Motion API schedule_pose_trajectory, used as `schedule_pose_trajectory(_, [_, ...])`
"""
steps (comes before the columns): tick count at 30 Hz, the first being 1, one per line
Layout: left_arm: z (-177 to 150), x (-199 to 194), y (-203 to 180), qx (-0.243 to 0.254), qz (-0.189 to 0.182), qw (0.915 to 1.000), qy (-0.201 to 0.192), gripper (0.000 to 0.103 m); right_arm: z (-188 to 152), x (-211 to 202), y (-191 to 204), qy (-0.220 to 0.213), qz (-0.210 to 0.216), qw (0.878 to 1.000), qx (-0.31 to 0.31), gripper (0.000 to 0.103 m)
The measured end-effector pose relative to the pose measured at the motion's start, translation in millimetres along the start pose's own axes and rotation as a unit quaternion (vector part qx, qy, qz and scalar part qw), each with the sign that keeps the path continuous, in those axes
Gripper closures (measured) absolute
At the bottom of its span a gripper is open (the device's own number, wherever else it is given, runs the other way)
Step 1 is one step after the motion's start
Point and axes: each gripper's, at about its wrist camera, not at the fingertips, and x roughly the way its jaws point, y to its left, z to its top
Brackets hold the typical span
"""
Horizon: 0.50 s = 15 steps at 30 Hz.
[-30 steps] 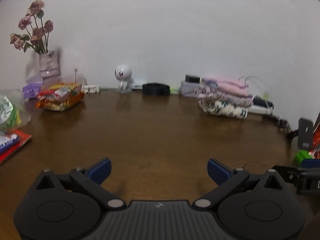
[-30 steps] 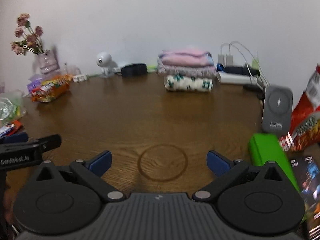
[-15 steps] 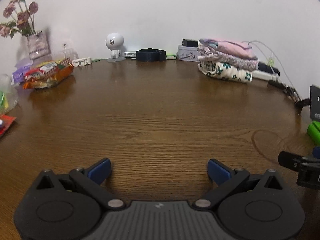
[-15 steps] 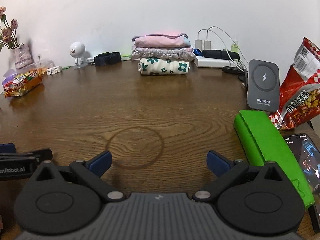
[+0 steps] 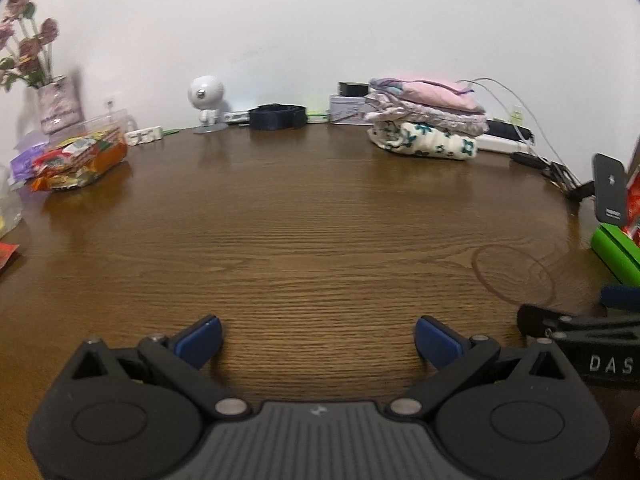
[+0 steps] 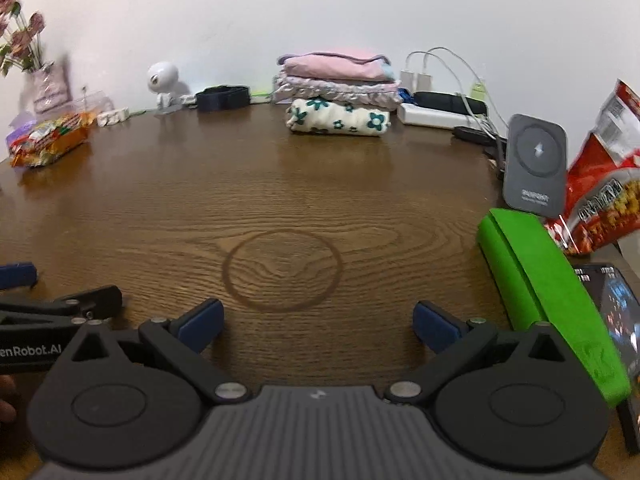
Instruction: Fold clothes
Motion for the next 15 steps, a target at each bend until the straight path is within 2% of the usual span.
schedule_pose_trajectory(9, [17, 18, -2, 0.001, -0.001, 0.9998, 0.021, 0.0, 16, 16, -5, 0.019, 0.026, 0.999, -0.016, 0.001])
schedule_pose_trajectory(15, [16, 16, 1, -0.007, 0.003, 0.9998, 0.019, 0.0, 18, 17, -2, 0.021, 0.018, 1.0, -0.011, 0.001])
